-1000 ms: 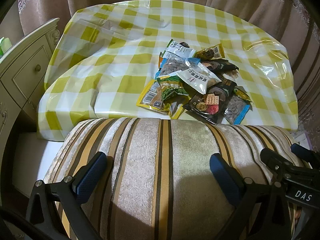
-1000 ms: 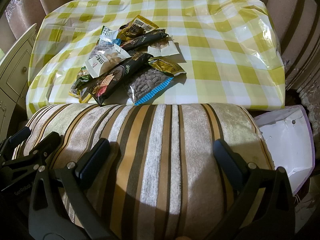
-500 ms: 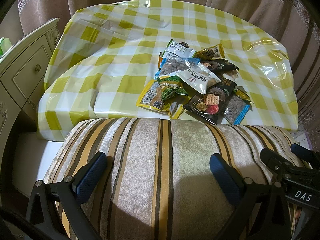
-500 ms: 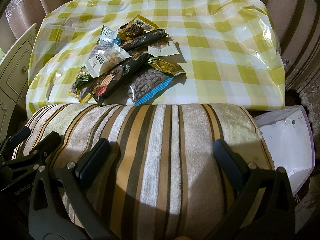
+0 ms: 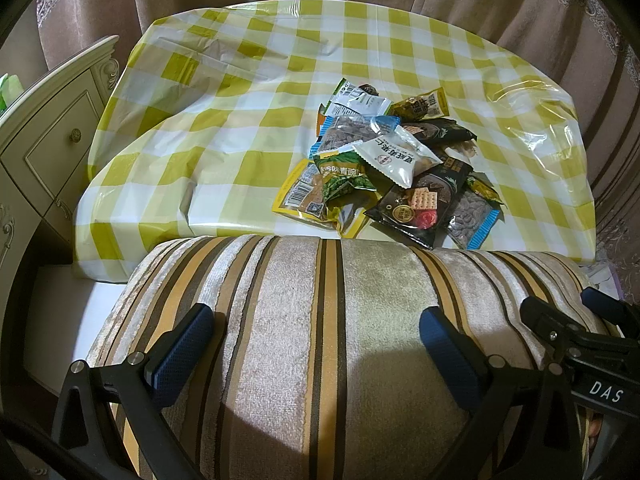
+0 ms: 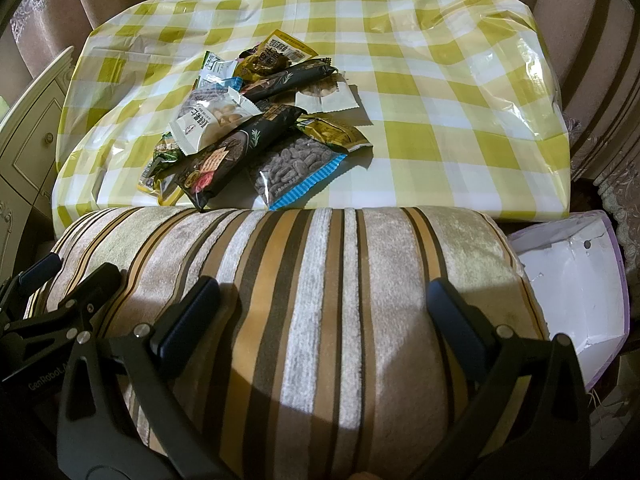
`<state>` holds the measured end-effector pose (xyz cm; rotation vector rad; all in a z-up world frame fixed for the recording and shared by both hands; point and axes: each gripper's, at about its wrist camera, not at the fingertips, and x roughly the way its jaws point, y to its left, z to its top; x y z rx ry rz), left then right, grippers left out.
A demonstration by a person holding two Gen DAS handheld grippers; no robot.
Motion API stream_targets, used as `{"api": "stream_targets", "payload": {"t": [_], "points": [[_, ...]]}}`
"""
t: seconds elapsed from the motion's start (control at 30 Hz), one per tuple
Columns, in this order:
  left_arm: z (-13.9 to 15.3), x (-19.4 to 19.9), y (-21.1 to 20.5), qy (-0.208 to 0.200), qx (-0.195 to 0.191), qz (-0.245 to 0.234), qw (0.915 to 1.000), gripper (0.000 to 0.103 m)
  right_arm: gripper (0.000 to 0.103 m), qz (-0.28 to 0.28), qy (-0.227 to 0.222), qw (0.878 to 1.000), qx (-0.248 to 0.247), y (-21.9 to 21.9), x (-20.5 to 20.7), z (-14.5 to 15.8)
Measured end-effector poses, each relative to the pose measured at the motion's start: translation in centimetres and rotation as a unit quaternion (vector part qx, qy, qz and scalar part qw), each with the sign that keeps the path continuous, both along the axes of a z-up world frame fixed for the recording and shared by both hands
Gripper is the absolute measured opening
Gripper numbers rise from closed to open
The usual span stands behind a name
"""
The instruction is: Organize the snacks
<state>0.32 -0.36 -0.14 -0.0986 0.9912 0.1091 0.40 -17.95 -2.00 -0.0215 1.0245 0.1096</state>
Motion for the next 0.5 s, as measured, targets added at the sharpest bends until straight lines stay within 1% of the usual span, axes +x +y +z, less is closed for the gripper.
{"api": "stream_targets", "payload": {"t": [0.2, 0.3, 0.4, 0.5], "points": [[0.0, 0.0, 0.0, 0.002, 0.001, 0.000, 1.0000, 0.103, 0.103, 0.000, -0.002, 1.000, 0.000, 0.0, -0.1, 0.0], [0.3, 0.1, -0.1, 0.002, 0.002, -0.001, 1.0000, 0.103, 0.103, 0.003, 0.007, 1.000, -0.002, 0.1, 0.3, 0.0], [0.6, 0.6, 0.4, 0.009, -0.016, -0.001, 0.9998, 0.103, 0.103, 0.015, 0.019, 1.000, 0.006, -0.2, 0.7, 0.1], [0.9, 1.7, 0.9, 0.009, -0.041, -0.014, 0.9990, 0.103, 0.103, 0.039, 0.051, 0.998, 0.026, -0.7, 2.4, 0.5]]}}
